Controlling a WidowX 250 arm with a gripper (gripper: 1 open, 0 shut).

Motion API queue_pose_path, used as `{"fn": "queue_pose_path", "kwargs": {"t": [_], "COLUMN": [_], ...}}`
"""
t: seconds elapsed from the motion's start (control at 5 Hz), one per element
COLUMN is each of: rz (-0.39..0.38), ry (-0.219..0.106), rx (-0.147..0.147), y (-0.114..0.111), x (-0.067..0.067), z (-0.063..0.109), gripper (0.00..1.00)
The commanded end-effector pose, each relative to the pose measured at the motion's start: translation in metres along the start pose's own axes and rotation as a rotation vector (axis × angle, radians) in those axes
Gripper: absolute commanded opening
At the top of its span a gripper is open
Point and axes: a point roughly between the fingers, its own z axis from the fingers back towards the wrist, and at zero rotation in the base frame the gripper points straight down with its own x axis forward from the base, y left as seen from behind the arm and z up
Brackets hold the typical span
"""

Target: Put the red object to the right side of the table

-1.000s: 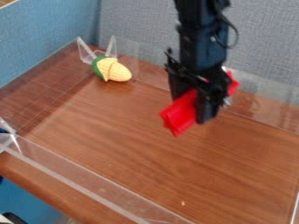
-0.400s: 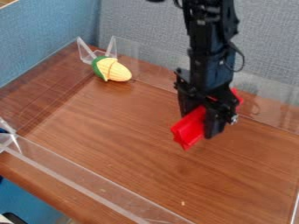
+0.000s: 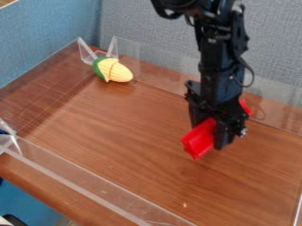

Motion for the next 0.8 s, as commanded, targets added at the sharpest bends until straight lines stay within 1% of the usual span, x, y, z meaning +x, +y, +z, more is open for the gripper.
{"fn": "queue_pose_path", "kwargs": {"t": [0.0, 0.2, 0.4, 0.6], "rz": [-0.026, -0.035, -0.050, -0.051], "ry": [-0.033, -0.037, -0.042, -0.047], "rx": [0.006, 0.021, 0.025, 0.033], "y": [-0.003, -0.002, -0.001, 0.008], "x": [0.007, 0.000, -0.006, -0.015], "z": [-0.004, -0.006, -0.007, 0.002], "gripper": [0.00, 0.00, 0.00, 0.00]}}
